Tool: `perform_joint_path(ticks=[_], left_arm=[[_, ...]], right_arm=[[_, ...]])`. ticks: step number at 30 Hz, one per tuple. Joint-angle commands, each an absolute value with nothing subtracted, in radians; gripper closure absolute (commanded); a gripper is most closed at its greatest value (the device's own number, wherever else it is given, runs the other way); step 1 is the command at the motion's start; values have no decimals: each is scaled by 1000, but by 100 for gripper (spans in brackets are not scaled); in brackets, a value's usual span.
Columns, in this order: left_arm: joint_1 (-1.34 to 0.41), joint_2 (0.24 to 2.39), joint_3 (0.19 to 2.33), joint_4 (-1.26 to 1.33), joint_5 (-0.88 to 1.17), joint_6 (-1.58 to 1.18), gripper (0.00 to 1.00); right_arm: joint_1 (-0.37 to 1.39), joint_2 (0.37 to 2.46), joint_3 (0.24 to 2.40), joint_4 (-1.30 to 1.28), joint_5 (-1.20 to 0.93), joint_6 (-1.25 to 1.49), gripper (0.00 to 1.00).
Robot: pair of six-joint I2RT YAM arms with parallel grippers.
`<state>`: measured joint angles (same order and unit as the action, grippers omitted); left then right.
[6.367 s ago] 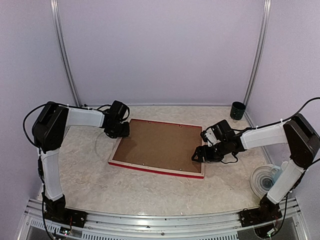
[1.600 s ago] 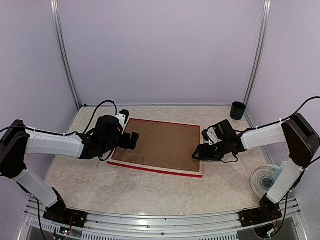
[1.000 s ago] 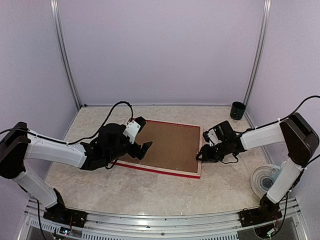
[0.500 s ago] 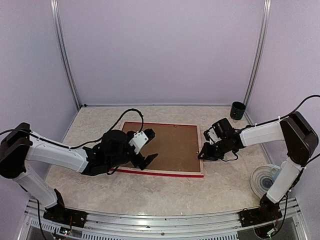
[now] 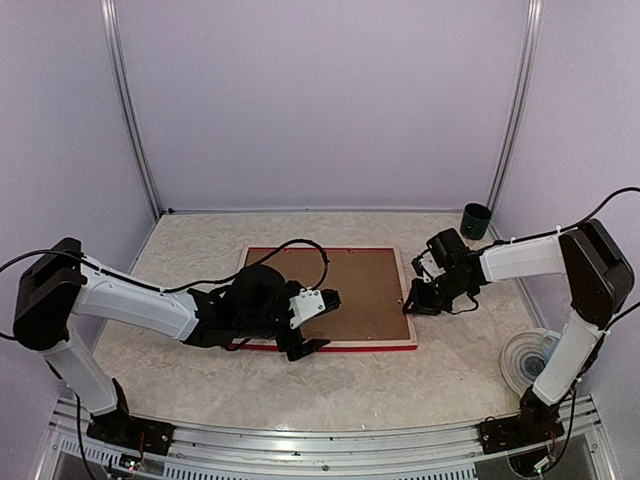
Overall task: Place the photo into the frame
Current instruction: Pick up the photo frame from the center of the board, then pass from the right arm to the left
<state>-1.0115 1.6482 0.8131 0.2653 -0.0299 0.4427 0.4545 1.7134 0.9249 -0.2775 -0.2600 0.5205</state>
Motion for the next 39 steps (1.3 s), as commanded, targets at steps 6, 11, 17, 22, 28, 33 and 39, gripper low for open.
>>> perform_joint_path(ticks=[6, 11, 17, 22, 28, 33, 39], left_arm=[[-1021, 1789, 1007, 27, 102, 520, 1], [-1029, 1822, 1019, 3, 97, 524, 5], [-1029, 1830, 1015, -23, 83, 525, 14], [-1027, 1844, 1027, -36, 76, 537, 23], [-1025, 1876, 1050, -47, 74, 545, 38], [-1022, 1905, 1069, -53, 67, 541, 49], [-1017, 1919, 1078, -57, 62, 540, 65]], right_arm=[[450, 1705, 990, -306, -281, 486, 83], [449, 1693, 998, -321, -271, 482, 83], [449, 1685, 1006, -325, -271, 480, 83], [448, 1679, 1013, -332, -275, 479, 83], [448, 1660, 1014, -339, -274, 475, 83], [448, 1657, 1014, -339, -278, 476, 82], [448, 1660, 1010, -335, -280, 476, 82]])
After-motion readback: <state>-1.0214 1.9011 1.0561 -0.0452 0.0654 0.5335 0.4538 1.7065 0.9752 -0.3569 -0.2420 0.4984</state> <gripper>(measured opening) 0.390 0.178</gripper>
